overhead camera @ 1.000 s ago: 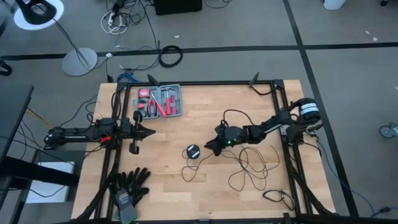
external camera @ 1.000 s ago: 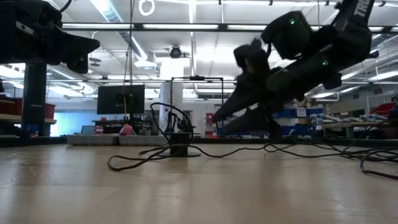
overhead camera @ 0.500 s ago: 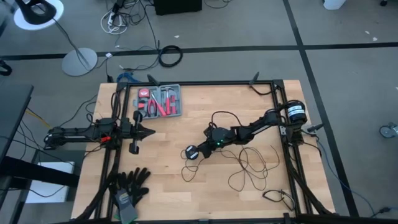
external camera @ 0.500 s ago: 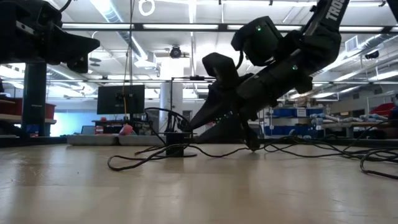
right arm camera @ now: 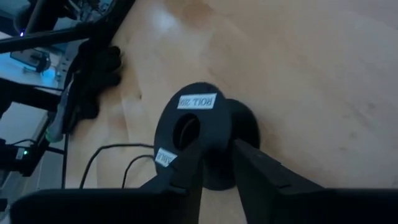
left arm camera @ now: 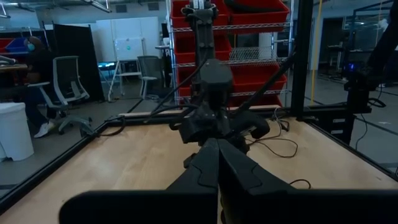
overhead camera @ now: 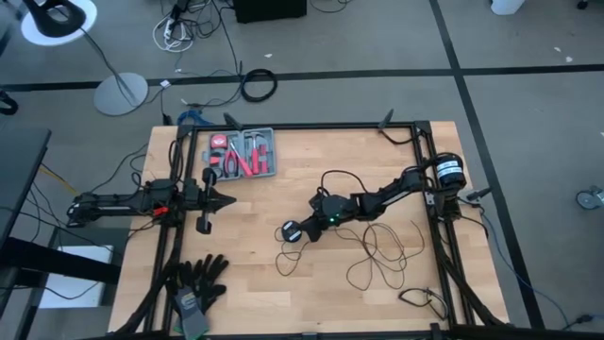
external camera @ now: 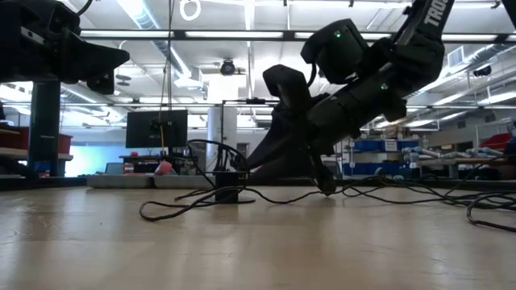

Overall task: Coil cords
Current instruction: Coil the black wire onto the spool

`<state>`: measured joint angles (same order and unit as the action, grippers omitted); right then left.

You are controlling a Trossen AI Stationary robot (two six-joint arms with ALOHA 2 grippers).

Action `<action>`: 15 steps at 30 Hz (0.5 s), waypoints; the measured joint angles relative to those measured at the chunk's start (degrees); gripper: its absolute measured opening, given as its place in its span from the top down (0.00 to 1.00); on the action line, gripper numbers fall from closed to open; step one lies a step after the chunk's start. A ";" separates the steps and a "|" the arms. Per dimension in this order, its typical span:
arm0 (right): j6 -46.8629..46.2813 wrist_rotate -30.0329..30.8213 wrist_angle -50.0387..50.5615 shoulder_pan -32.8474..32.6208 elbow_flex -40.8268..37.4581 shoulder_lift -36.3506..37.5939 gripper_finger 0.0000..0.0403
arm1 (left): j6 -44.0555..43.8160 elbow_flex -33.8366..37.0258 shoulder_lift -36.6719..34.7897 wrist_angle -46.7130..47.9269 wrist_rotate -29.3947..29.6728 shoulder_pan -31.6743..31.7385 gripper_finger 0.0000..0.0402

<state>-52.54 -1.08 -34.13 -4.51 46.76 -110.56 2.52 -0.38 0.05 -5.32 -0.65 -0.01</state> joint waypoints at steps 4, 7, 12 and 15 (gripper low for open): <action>1.04 -0.20 -0.04 0.04 0.00 0.00 0.86 | 0.00 0.00 0.00 0.00 -0.01 -0.02 0.99; 2.59 -0.24 -0.65 0.06 0.00 0.00 0.95 | 0.00 0.00 0.00 -0.02 0.01 0.00 0.99; 4.21 -0.30 -1.51 0.02 0.00 0.00 0.99 | 0.00 0.00 0.00 0.01 0.01 0.00 0.99; 4.84 -0.55 -1.67 0.24 0.00 0.00 0.99 | 0.00 0.00 0.00 0.00 -0.01 0.00 0.99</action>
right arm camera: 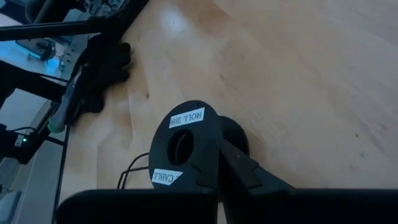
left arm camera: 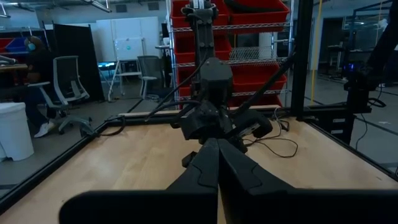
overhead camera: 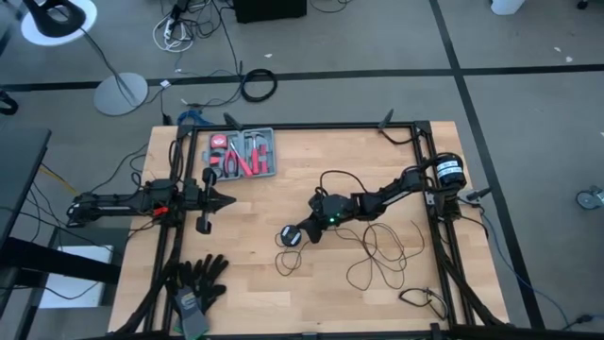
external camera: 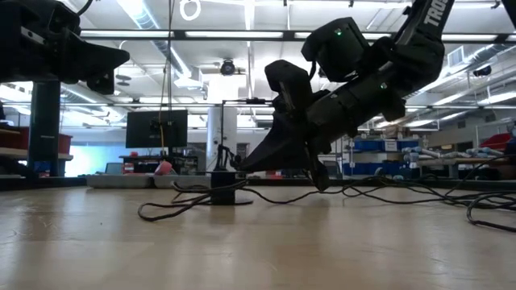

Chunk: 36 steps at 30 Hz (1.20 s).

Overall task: Coil cords
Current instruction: Coil the black wire onto the spool

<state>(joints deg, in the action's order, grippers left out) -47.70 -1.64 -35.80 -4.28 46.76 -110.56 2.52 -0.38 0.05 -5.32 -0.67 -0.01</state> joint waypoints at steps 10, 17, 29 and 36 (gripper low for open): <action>-1.42 -4.04 -0.04 1.71 0.00 0.00 0.99 | 0.00 0.00 0.00 0.02 0.00 -0.01 0.99; -2.21 -4.75 -0.10 4.23 0.00 0.00 0.94 | 0.00 0.00 0.00 0.02 0.00 0.00 0.99; -5.42 -8.55 1.28 4.56 0.00 0.07 0.76 | 0.00 0.00 0.00 0.02 0.00 -0.02 0.99; -7.98 -5.11 2.30 2.35 0.07 0.24 0.70 | 0.00 0.00 0.00 0.02 0.02 -0.02 0.99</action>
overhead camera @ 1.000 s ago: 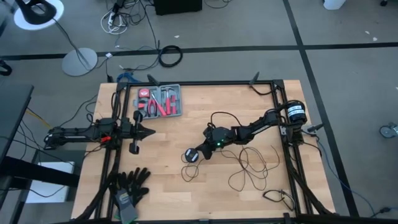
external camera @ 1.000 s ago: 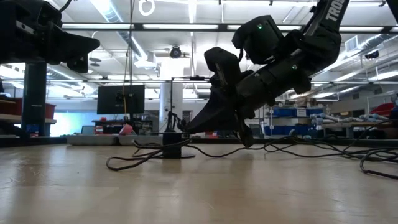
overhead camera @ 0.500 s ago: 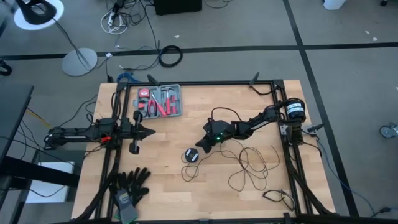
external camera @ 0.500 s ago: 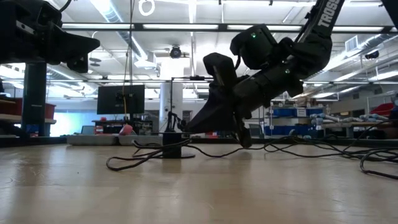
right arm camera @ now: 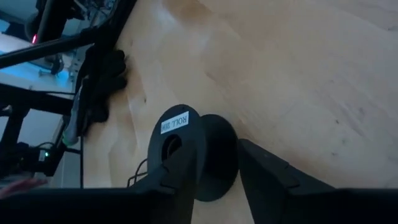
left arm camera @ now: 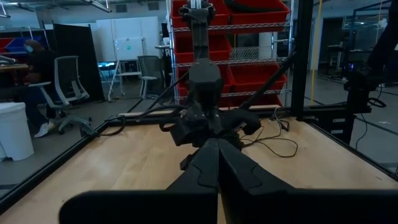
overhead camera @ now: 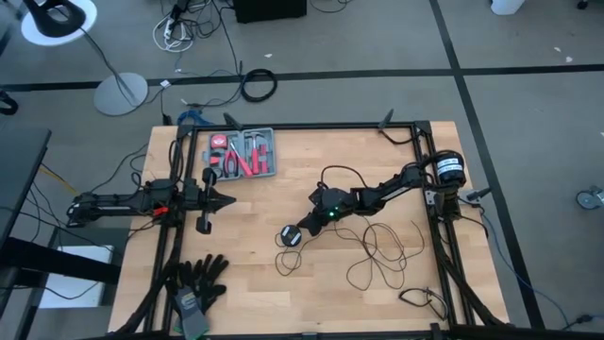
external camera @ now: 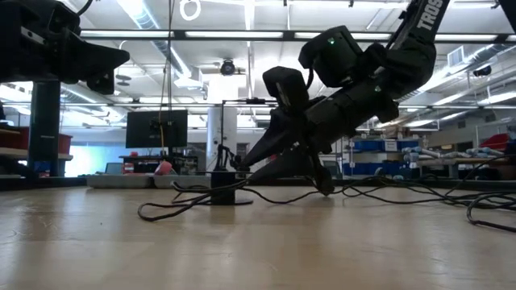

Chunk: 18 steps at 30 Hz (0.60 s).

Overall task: Coil cords
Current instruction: Coil the black wire onto the spool

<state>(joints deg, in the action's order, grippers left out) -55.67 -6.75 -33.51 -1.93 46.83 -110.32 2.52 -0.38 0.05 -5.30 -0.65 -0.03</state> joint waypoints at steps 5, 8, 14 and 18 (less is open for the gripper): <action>-2.16 1.39 0.35 -1.65 0.02 0.00 0.69 | 0.00 0.00 0.00 0.00 -0.01 0.02 0.99; -2.65 1.55 0.32 -2.34 0.02 0.00 0.69 | 0.00 0.00 0.00 0.00 0.00 0.01 0.99; -5.40 1.38 0.01 -3.64 0.02 0.00 0.69 | 0.00 0.00 -0.01 0.00 -0.01 0.02 0.99; -6.94 1.08 -0.34 -4.21 0.03 -0.02 0.69 | 0.00 0.00 0.00 0.00 0.00 0.02 0.99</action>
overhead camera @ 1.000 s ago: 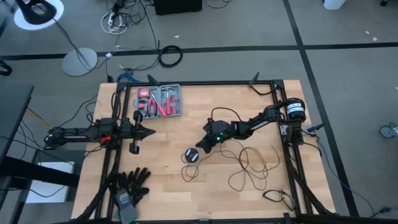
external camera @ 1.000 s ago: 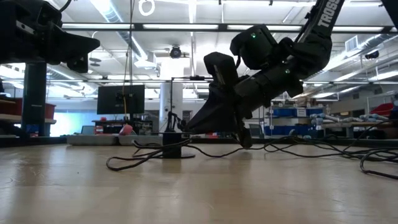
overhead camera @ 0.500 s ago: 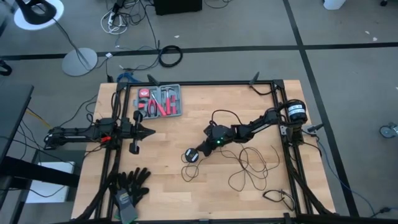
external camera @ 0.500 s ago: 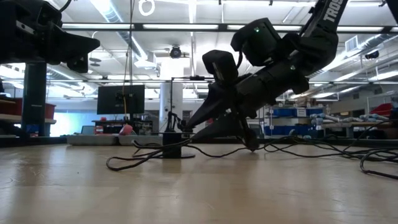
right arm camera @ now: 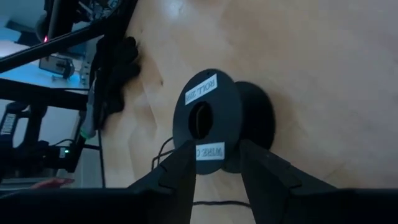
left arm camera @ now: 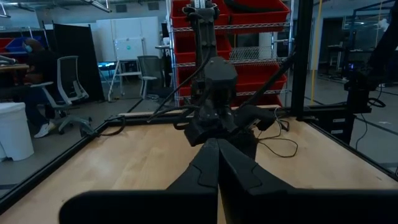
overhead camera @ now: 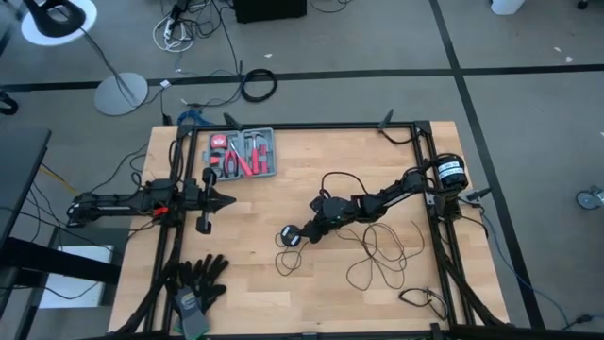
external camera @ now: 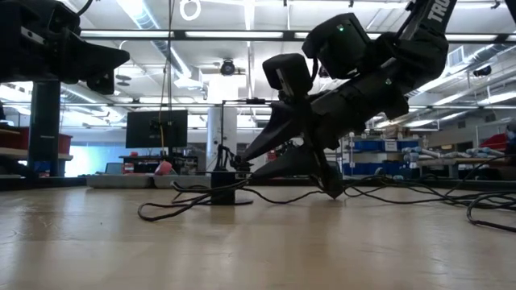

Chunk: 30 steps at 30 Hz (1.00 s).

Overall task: Coil cords
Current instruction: Coil the black wire onto the spool

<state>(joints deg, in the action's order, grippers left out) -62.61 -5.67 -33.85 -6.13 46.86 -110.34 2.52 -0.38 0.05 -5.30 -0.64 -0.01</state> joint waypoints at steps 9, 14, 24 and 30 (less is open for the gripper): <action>-3.26 -0.44 -0.51 -0.63 0.04 -0.09 0.69 | 0.00 0.00 0.00 0.00 -0.01 0.00 0.99; -4.38 -1.05 -0.35 -0.92 0.05 -0.09 0.69 | 0.00 0.00 -0.02 0.00 0.00 0.00 0.99; -3.39 1.18 1.02 -0.65 0.09 -0.08 0.71 | 0.00 0.00 -0.02 0.00 -0.02 0.00 0.99; -2.03 2.49 1.23 -1.09 -0.01 -0.04 0.73 | 0.00 0.00 -0.02 -0.03 0.00 0.00 0.99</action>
<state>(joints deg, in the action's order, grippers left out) -64.64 -3.18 -32.62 -7.22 46.85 -110.39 2.52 -0.38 0.04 -5.33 -0.64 -0.01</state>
